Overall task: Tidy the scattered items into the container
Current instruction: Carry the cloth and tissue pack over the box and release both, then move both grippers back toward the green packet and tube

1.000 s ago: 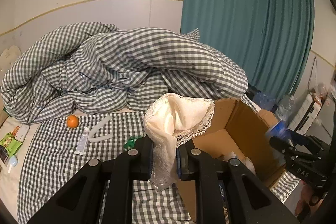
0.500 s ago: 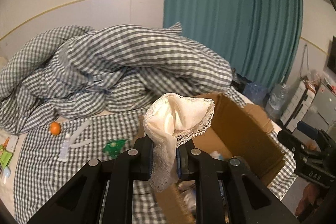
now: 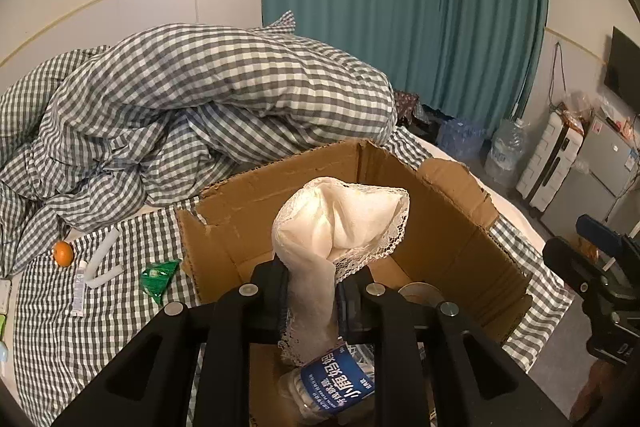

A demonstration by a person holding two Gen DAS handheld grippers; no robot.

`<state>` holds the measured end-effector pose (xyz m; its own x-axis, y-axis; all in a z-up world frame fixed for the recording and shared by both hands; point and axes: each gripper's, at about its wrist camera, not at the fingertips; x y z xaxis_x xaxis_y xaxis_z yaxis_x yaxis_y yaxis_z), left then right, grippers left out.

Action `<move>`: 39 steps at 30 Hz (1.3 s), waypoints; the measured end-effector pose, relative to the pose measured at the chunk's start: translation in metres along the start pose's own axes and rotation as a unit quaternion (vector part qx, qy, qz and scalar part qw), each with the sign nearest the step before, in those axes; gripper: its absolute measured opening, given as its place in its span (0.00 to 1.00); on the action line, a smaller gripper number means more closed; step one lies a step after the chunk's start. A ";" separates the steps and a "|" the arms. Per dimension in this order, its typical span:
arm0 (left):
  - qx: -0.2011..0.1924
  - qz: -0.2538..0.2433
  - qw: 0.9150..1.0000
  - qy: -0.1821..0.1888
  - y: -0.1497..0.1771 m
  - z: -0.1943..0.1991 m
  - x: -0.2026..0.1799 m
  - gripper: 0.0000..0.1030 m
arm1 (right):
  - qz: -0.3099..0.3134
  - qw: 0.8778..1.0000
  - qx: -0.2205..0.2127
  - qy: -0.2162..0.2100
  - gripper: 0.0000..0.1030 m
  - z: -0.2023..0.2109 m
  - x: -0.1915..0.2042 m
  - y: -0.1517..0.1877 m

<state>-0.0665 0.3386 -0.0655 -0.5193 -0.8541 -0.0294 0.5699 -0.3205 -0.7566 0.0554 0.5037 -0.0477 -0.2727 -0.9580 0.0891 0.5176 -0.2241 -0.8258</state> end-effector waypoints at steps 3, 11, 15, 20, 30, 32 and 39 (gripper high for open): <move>0.002 0.002 1.000 0.003 0.000 -0.002 -0.001 0.39 | -0.003 1.000 0.001 -0.001 0.90 -0.001 -0.001 0.001; -0.007 0.021 1.000 0.010 -0.001 0.007 0.011 0.98 | -0.007 1.000 0.003 -0.003 0.90 -0.001 0.003 0.003; -0.013 0.023 1.000 0.009 -0.002 0.015 0.015 0.98 | -0.002 1.000 0.000 -0.006 0.90 0.003 0.010 0.002; -0.019 0.027 0.999 0.000 0.000 0.025 0.026 0.99 | 0.003 1.000 -0.006 -0.008 0.90 0.009 0.023 -0.002; -0.034 0.052 0.997 -0.041 0.009 0.055 0.084 1.00 | 0.033 0.999 -0.019 -0.023 1.00 0.017 0.078 -0.009; -0.037 0.064 0.996 -0.049 0.011 0.061 0.101 1.00 | 0.041 0.999 -0.022 -0.027 1.00 0.018 0.092 -0.010; -0.046 0.099 0.991 -0.081 0.028 0.086 0.166 1.00 | 0.060 0.996 -0.035 -0.046 1.00 0.019 0.141 -0.017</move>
Point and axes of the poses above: each gripper's, at about its wrist camera, not at the fingertips, and z roughly against the way its jaws point, x to its left, y to its underside, and after that the axes turned 2 degrees about y, right-handed
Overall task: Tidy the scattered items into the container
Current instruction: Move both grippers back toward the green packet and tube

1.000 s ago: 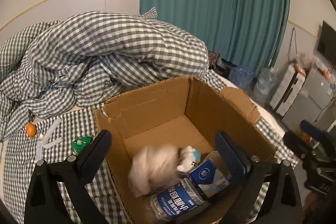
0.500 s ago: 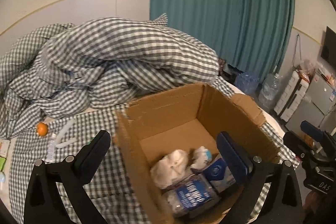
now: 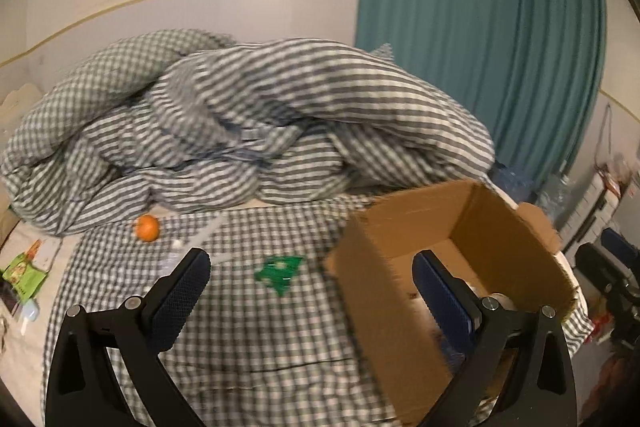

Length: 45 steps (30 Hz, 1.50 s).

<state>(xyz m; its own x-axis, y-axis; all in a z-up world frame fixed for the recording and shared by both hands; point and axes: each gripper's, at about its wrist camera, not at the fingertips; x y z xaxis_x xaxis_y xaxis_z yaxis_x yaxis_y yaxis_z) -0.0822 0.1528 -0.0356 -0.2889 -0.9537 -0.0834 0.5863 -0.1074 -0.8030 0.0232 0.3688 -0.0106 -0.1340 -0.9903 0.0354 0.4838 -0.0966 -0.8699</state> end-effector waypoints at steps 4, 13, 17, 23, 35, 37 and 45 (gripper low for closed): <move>-0.005 0.022 1.000 -0.021 0.007 0.011 0.047 1.00 | 0.011 1.000 -0.013 -0.016 1.00 -0.002 0.030 -0.006; -0.005 0.071 0.995 -0.072 0.021 0.027 0.142 1.00 | 0.057 0.996 -0.011 -0.063 1.00 -0.019 0.111 -0.011; -0.004 0.079 0.993 -0.089 0.026 0.029 0.167 1.00 | 0.075 0.994 -0.005 -0.078 1.00 -0.028 0.138 -0.009; 0.008 0.077 0.992 -0.098 0.032 0.020 0.191 1.00 | 0.096 0.991 0.010 -0.095 1.00 -0.046 0.173 -0.003; 0.063 0.045 0.992 -0.099 0.044 -0.049 0.206 1.00 | 0.118 0.984 0.073 -0.113 1.00 -0.109 0.214 0.018; 0.074 0.041 0.992 -0.096 0.046 -0.064 0.208 1.00 | 0.120 0.983 0.084 -0.113 1.00 -0.122 0.217 0.023; 0.121 0.037 0.989 -0.082 0.057 -0.138 0.214 1.00 | 0.129 0.980 0.116 -0.101 1.00 -0.167 0.225 0.037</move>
Point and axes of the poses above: each gripper's, at about its wrist camera, not at the fingertips, and z roughly against the way its jaws point, x to its left, y to its underside, and after that the axes turned 2 degrees about y, right-handed
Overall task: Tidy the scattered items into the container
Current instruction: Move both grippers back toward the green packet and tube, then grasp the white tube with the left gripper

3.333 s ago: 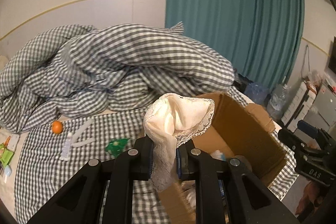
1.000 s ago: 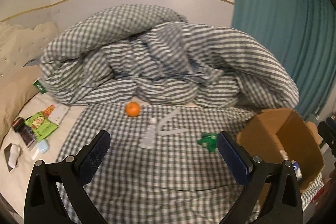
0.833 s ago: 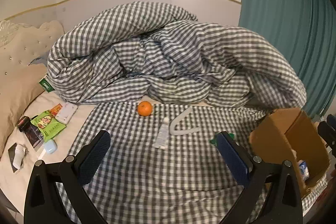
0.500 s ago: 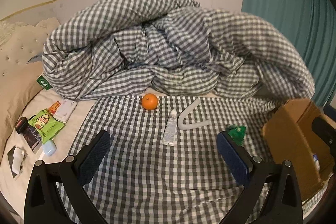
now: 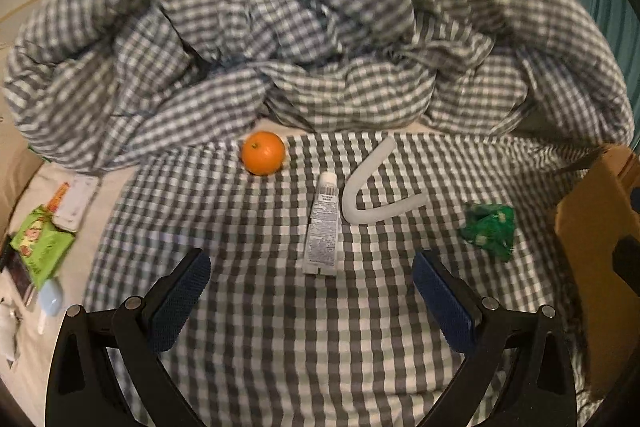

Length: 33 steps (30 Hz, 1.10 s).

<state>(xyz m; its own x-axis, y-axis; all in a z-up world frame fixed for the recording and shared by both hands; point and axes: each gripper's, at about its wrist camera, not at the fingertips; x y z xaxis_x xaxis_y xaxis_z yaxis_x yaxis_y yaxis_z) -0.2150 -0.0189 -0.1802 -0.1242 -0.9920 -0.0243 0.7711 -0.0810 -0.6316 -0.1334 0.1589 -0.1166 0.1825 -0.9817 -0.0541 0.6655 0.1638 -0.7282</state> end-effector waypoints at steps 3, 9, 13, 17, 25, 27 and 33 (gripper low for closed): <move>0.010 -0.001 1.000 0.003 -0.002 -0.026 -0.002 1.00 | 0.000 1.000 0.009 0.003 1.00 -0.015 -0.003 0.001; 0.032 0.008 0.999 -0.009 -0.006 -0.082 0.001 1.00 | -0.014 0.999 0.028 0.009 1.00 -0.045 -0.013 0.004; 0.047 0.024 0.999 -0.007 -0.005 -0.109 0.007 0.98 | -0.021 0.999 0.037 0.003 1.00 -0.058 -0.014 0.007; 0.060 0.029 0.998 -0.007 -0.002 -0.125 0.010 0.86 | -0.012 0.999 0.044 0.007 1.00 -0.068 -0.010 0.010; 0.057 0.021 0.998 0.007 0.002 -0.131 0.005 0.59 | -0.019 0.998 0.052 0.001 1.00 -0.079 -0.012 0.015; 0.054 0.013 0.998 0.005 0.002 -0.130 0.002 0.39 | -0.021 0.998 0.054 0.000 1.00 -0.080 -0.012 0.016; 0.056 0.020 0.998 0.010 -0.003 -0.131 0.001 0.29 | -0.020 0.998 0.056 0.000 1.00 -0.083 -0.011 0.017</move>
Point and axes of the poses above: each gripper's, at about its wrist camera, not at the fingertips, and z roughly against the way its jaws point, x to its left, y to its underside, and after that the axes turned 2 degrees about y, right-handed
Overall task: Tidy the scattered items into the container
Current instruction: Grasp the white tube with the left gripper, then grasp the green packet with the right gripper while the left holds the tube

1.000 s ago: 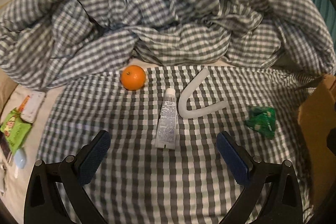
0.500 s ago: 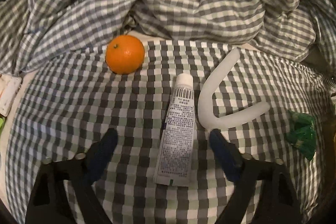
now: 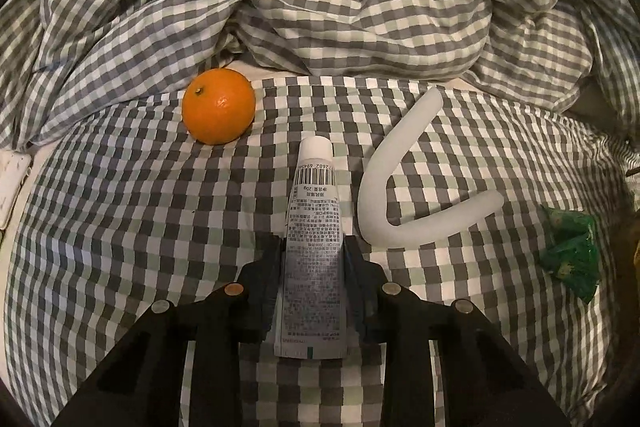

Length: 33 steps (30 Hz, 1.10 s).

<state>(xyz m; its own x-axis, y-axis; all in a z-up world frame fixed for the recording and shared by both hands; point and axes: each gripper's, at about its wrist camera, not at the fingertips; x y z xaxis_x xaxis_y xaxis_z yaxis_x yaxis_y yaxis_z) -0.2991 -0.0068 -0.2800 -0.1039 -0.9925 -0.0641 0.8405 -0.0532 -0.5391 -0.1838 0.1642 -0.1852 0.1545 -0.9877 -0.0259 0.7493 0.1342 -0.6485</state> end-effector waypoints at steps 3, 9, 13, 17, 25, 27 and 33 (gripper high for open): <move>-0.002 0.007 1.000 0.004 0.001 0.003 0.005 0.29 | -0.002 1.000 0.001 -0.001 1.00 -0.002 0.000 0.001; -0.020 0.023 1.000 0.005 -0.002 0.021 0.019 0.29 | -0.006 1.000 0.003 0.000 1.00 -0.007 0.000 0.000; -0.032 0.031 0.999 0.004 -0.004 0.041 0.026 0.29 | -0.005 1.000 0.004 0.002 1.00 -0.013 0.001 -0.002; -0.038 0.038 0.999 0.000 -0.004 0.059 0.033 0.29 | -0.011 1.000 0.008 0.007 1.00 -0.029 0.000 -0.004; -0.060 0.047 0.997 -0.010 -0.005 0.089 0.050 0.29 | -0.039 0.998 0.034 0.020 1.00 -0.073 -0.010 -0.002; -0.067 0.048 0.997 -0.012 -0.005 0.096 0.053 0.29 | -0.037 0.998 0.038 0.030 1.00 -0.082 -0.010 -0.003; -0.078 0.051 0.996 -0.012 -0.007 0.109 0.058 0.29 | -0.038 0.997 0.067 0.030 0.88 -0.103 -0.011 -0.001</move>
<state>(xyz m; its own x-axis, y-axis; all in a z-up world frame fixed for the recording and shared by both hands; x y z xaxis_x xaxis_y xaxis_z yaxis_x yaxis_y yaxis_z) -0.2531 -0.0757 -0.1889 -0.0078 -0.9944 -0.1054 0.7536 0.0634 -0.6542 -0.2524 0.1665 -0.2621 0.0580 -0.9979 -0.0288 0.8370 0.0643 -0.5433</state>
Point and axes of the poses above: each gripper's, at about its wrist camera, not at the fingertips, and z roughly against the way its jaws point, x to its left, y to its underside, and after that the axes turned 2 degrees about y, right-handed
